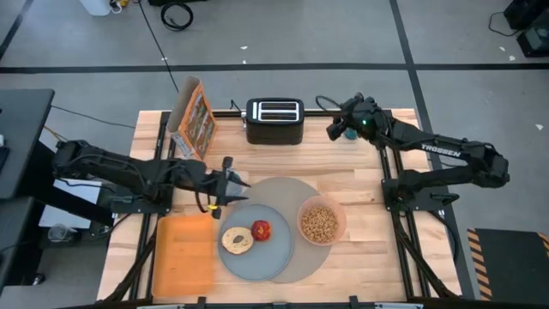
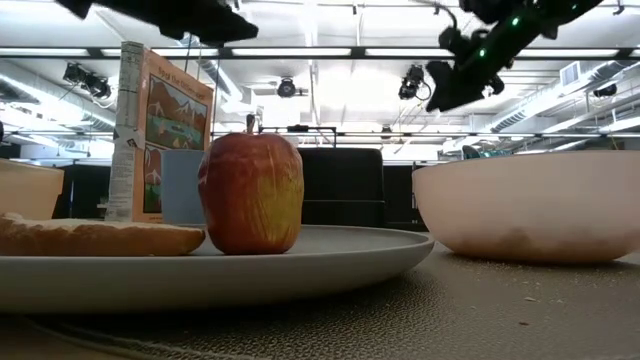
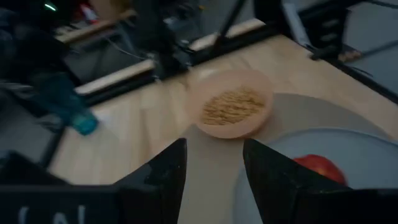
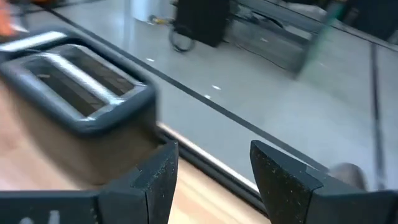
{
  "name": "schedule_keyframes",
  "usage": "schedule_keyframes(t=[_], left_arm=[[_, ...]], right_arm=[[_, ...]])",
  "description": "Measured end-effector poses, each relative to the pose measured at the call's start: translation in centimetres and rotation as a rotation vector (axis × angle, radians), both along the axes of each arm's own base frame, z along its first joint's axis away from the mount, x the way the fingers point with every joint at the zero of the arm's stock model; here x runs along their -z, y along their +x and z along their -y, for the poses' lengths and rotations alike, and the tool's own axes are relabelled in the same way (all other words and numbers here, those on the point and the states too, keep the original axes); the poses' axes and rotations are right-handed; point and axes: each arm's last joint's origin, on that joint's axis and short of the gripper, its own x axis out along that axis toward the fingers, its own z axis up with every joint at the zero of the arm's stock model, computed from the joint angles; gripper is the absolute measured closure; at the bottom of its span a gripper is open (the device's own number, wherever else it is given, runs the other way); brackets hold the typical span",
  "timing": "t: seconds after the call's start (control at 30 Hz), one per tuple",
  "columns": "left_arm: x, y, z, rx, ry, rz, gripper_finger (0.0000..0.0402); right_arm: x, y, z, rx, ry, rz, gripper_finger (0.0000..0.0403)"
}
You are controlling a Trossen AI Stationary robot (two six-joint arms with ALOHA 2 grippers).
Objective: Arrange a breakfast setting
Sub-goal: Put the silver spoon on the tablemat between the blue plate and the light orange bowl
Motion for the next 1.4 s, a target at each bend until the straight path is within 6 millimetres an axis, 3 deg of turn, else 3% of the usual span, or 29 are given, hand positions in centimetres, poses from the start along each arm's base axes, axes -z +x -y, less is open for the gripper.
schedule_keyframes(t=[0.2,0.43,0.63,0.83,1.03,1.2,1.4], left_arm=[[0.5,-1.3,-0.3,-0.043,-0.007,0.092,0.0235],[0.9,-1.7,-0.3,-0.036,0.016,0.051,0.0235],[1.2,-1.7,-0.3,-0.027,0.042,0.026,0.0235],[2.3,-2.2,0.6,0.025,0.059,-0.001,0.0235],[4.0,-3.7,0.8,-0.025,0.082,0.043,0.0235],[3.7,-5.5,0.4,-0.053,0.067,0.117,0.0235],[4.6,-8.1,-0.2,-0.068,0.013,0.194,0.0235]], right_arm=[[0.3,-1.3,2.3,0.138,-0.010,-0.034,0.0193],[0.5,-2.5,4.2,0.237,0.022,-0.086,0.0157],[-2.6,-2.2,5.9,0.315,0.087,-0.070,0.0106],[-3.7,-1.9,8.5,0.331,0.187,-0.052,0.0081],[-3.3,-1.7,11.2,0.332,0.221,-0.100,0.0082],[-2.3,-2.0,13.1,0.364,0.245,-0.152,0.0082],[-1.0,-2.5,14.0,0.398,0.299,-0.197,0.0082]])
